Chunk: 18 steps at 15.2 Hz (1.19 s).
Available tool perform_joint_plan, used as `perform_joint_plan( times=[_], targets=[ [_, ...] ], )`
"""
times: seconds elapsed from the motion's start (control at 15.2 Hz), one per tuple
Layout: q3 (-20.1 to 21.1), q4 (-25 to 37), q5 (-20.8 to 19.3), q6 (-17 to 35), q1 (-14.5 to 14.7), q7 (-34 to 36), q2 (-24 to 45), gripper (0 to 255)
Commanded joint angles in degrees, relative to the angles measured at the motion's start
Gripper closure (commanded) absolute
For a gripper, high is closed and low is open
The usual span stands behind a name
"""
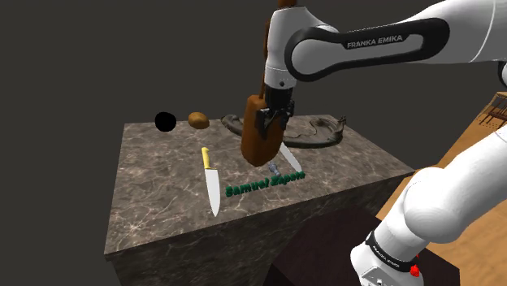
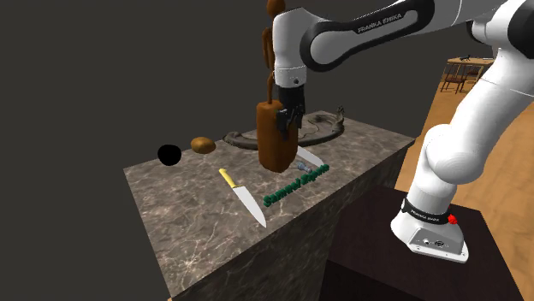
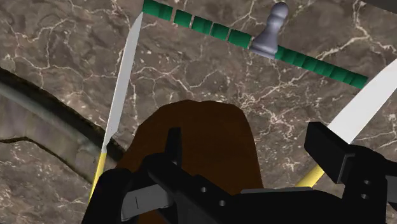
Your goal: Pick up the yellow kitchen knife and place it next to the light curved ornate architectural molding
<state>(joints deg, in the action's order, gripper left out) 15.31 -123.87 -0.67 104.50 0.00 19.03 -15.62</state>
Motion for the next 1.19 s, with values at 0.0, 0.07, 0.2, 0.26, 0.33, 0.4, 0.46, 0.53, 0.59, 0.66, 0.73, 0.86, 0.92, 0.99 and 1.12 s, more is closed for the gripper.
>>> perform_joint_plan(
  times=[0.0,0.07,0.2,0.26,0.33,0.4,0.46,0.53,0.59,0.66,0.73,0.86,0.92,0.99,1.12],
  targets=[
    [1.2,2.5,0.1,0.6,0.1,3.4,4.0,0],
    [1.8,4.0,0.0,0.9,0.2,5.0,6.3,0],
    [2.8,7.3,-0.5,1.4,0.4,8.3,11.0,0],
    [3.2,9.1,-0.7,1.6,0.6,10.0,13.4,0],
    [3.5,10.9,-1.1,1.7,0.8,11.6,15.8,0],
    [3.8,12.8,-1.4,1.8,1.1,13.1,18.3,0],
    [4.0,14.9,-1.7,1.8,1.4,14.6,20.7,0],
    [4.2,17.0,-2.1,1.7,1.8,16.1,23.2,0],
    [4.3,19.2,-2.5,1.6,2.2,17.6,25.7,0],
    [4.3,21.5,-2.8,1.4,2.7,19.0,28.2,0],
    [4.3,23.9,-3.2,1.1,3.2,20.3,30.7,0],
    [4.1,29.0,-3.8,0.4,4.3,22.8,35.8,0],
    [4.0,31.8,-4.1,-0.1,4.9,24.0,38.4,0],
    [3.8,34.7,-4.3,-0.6,5.5,25.1,41.0,0],
    [3.4,40.8,-4.7,-2.0,6.8,27.0,46.2,0]
  ],
)
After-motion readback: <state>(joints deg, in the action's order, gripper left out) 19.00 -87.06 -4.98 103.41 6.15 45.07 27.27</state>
